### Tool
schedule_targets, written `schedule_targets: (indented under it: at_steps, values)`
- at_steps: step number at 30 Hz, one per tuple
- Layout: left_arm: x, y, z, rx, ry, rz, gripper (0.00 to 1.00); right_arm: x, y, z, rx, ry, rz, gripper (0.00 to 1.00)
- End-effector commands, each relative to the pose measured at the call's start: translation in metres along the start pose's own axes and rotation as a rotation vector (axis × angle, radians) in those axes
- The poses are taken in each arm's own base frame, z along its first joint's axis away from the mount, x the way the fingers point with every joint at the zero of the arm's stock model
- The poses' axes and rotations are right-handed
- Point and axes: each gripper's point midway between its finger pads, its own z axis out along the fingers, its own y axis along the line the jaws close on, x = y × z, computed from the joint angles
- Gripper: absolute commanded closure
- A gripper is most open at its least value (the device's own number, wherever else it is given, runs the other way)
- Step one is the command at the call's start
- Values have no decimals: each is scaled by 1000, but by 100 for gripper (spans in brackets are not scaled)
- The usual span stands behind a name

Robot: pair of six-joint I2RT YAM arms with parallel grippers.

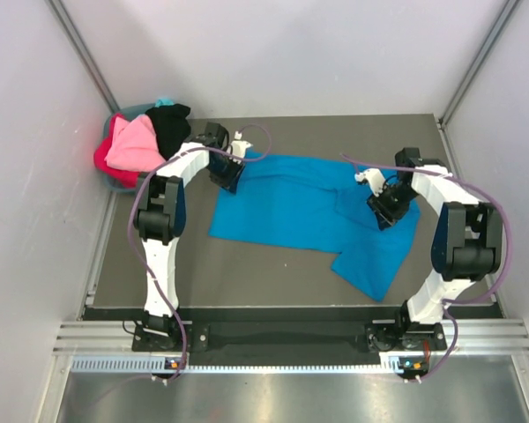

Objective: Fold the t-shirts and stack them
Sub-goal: Fold the tshirt

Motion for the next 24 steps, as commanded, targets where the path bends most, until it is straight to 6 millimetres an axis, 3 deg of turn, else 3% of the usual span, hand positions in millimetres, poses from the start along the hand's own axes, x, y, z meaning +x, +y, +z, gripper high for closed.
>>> schedule_targets:
  at_steps: [1,12,24]
  values:
    - [-21,-6,-27,-10,-75,10,62,-3,-8,-2,45,-15,-53,59]
    - [-13,-1,-16,-20,-43,4,61,7,-14,18,46,26,-35,60]
    - [-12,4,-15,-47,-30,3,61,5,-5,30,14,46,-54,64]
